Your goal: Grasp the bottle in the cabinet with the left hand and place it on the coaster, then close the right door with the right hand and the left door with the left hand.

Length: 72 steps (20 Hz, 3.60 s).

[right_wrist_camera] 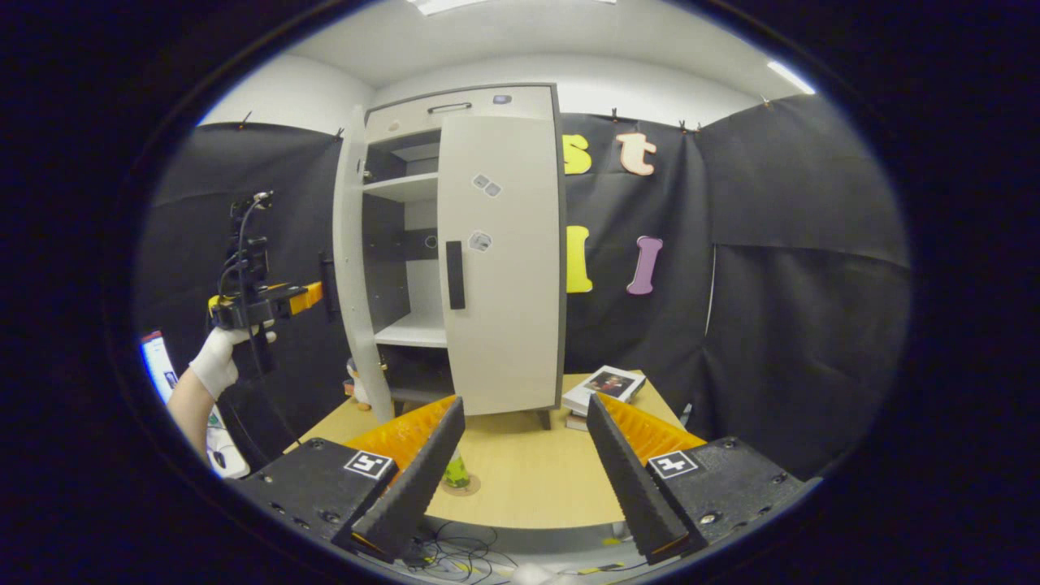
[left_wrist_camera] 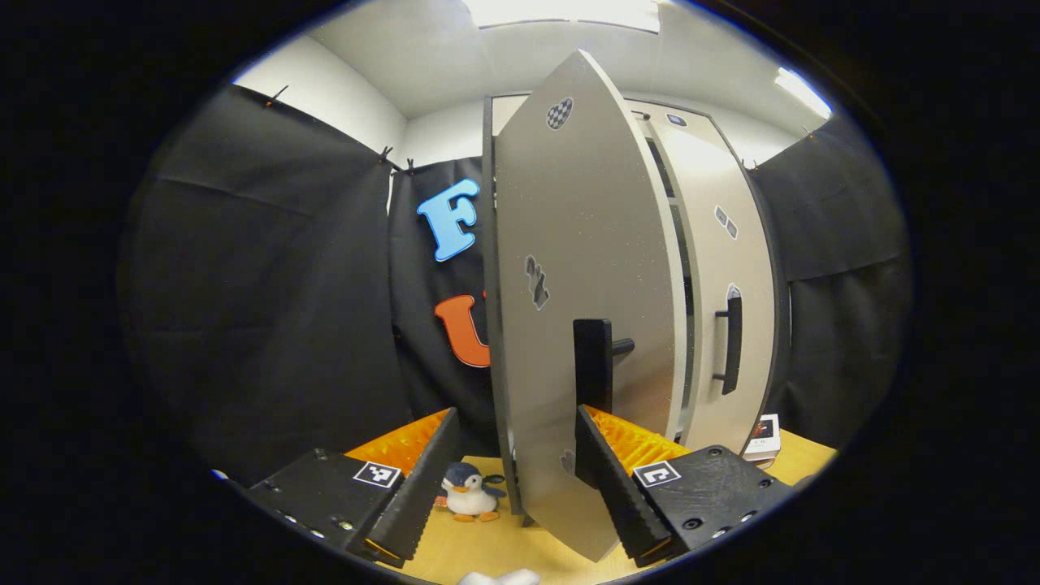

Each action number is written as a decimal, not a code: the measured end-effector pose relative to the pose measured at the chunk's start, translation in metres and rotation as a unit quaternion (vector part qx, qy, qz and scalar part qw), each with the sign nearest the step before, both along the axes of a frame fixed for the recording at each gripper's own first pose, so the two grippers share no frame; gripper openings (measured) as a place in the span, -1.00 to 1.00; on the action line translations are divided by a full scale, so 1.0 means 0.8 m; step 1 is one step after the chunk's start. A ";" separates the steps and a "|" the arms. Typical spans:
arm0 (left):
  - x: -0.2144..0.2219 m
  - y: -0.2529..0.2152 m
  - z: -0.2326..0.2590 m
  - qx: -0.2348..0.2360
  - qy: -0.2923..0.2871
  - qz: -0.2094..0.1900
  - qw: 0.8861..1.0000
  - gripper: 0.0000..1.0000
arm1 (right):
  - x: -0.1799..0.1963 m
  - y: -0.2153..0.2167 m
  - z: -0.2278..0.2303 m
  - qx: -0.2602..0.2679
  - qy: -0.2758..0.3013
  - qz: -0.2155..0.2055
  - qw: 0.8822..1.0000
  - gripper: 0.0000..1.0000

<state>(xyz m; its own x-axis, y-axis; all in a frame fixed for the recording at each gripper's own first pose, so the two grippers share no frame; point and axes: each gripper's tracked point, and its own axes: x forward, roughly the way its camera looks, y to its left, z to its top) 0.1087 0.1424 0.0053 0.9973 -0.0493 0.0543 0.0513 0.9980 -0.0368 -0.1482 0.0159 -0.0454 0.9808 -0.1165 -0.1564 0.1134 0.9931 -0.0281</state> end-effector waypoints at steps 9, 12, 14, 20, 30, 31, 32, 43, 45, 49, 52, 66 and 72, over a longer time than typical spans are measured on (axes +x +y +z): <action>-0.034 -0.012 -0.011 0.001 0.015 -0.013 1.000 0.92 | 0.004 0.009 0.014 -0.005 -0.019 -0.009 1.000 0.99; -0.080 0.002 -0.016 -0.008 0.019 -0.010 1.000 0.92 | 0.016 0.023 0.020 -0.011 -0.029 -0.005 1.000 0.98; -0.120 0.009 -0.022 -0.012 0.023 -0.006 1.000 0.92 | 0.025 0.035 0.022 -0.016 -0.036 -0.003 0.999 0.99; -0.239 0.028 -0.042 0.001 0.033 0.015 0.999 0.92 | 0.050 0.084 0.022 -0.027 -0.051 0.030 0.998 0.99; -0.330 0.037 -0.105 -0.002 0.080 0.055 0.995 0.92 | 0.072 0.103 0.011 -0.032 -0.048 0.045 0.997 0.99; -0.330 0.036 -0.109 -0.003 0.082 0.053 0.995 0.92 | 0.069 0.102 0.011 -0.036 -0.048 0.042 0.997 0.98; -0.328 0.030 -0.111 -0.005 0.082 0.048 0.995 0.92 | 0.067 0.100 0.012 -0.040 -0.050 0.038 0.997 0.99; -0.286 -0.042 -0.094 0.009 0.065 -0.003 0.998 0.92 | 0.035 0.057 0.011 -0.035 -0.042 0.003 0.999 1.00; -0.278 -0.051 -0.086 0.009 0.063 0.000 0.998 0.92 | 0.037 0.055 0.007 -0.030 -0.031 0.009 0.999 0.99; -0.265 -0.074 -0.072 0.001 0.057 -0.014 0.998 0.92 | 0.038 0.052 0.015 -0.031 -0.041 0.012 0.999 0.99; -0.260 -0.079 -0.065 0.003 0.052 -0.021 0.998 0.92 | 0.037 0.055 0.018 -0.029 -0.050 0.011 0.998 0.99; -0.265 -0.039 -0.070 -0.002 0.058 -0.003 0.998 0.92 | 0.051 0.097 0.020 -0.025 -0.051 0.027 0.998 0.99; -0.275 -0.020 -0.066 0.004 0.054 0.008 0.999 0.92 | 0.052 0.094 0.027 -0.030 -0.056 0.021 0.998 0.99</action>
